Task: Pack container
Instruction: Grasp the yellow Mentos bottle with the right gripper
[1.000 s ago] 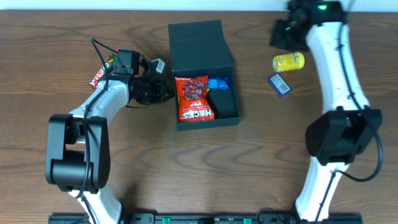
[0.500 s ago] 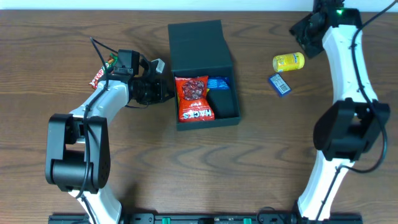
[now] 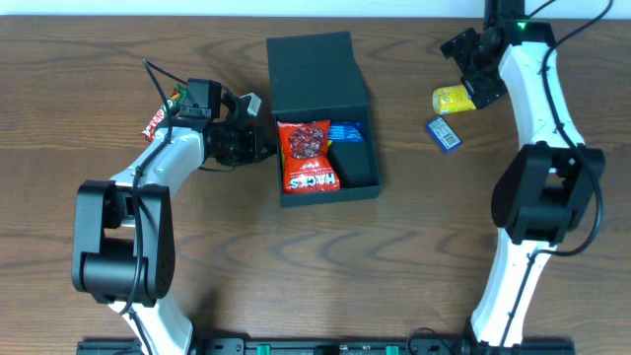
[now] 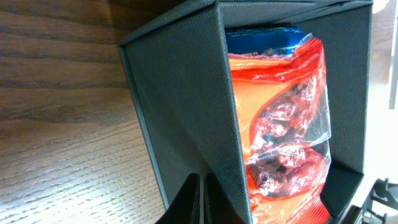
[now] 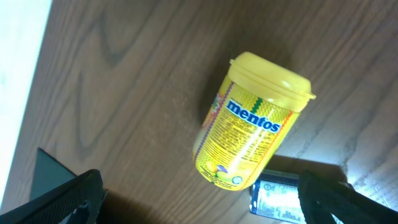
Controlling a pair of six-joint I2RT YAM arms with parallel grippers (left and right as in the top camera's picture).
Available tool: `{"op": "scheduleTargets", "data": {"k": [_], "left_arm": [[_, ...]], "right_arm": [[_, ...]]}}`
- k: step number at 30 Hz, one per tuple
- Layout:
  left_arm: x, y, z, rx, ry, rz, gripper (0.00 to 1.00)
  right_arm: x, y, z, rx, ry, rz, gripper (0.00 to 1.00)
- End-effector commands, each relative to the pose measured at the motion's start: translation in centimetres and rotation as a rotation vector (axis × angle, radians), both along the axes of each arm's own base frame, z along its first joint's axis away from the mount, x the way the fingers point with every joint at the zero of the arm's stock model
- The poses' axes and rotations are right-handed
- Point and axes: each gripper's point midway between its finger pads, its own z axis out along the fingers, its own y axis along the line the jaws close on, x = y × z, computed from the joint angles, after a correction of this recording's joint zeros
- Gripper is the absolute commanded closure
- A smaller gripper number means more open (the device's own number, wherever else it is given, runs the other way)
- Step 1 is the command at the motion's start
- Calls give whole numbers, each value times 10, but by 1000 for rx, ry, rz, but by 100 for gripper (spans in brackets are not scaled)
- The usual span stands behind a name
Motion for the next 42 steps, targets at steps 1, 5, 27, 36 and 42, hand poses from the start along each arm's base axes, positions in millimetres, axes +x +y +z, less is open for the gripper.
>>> {"op": "scheduleTargets", "data": {"k": [1, 5, 27, 36, 42], "left_arm": [[-5, -4, -5, -19, 25, -10, 94], [-5, -4, -5, -19, 25, -10, 94], [-5, -4, -5, -19, 25, -10, 94], [-5, -4, -5, -20, 27, -8, 94], [-5, -4, -5, -19, 27, -7, 94]], "right_arm": [[-3, 1, -18, -14, 37, -18, 1], [-2, 4, -40, 15, 66, -19, 3], [3, -14, -87, 16, 106, -47, 13], [1, -16, -89, 14, 114, -41, 26], [-1, -16, -89, 14, 122, -39, 38]]}}
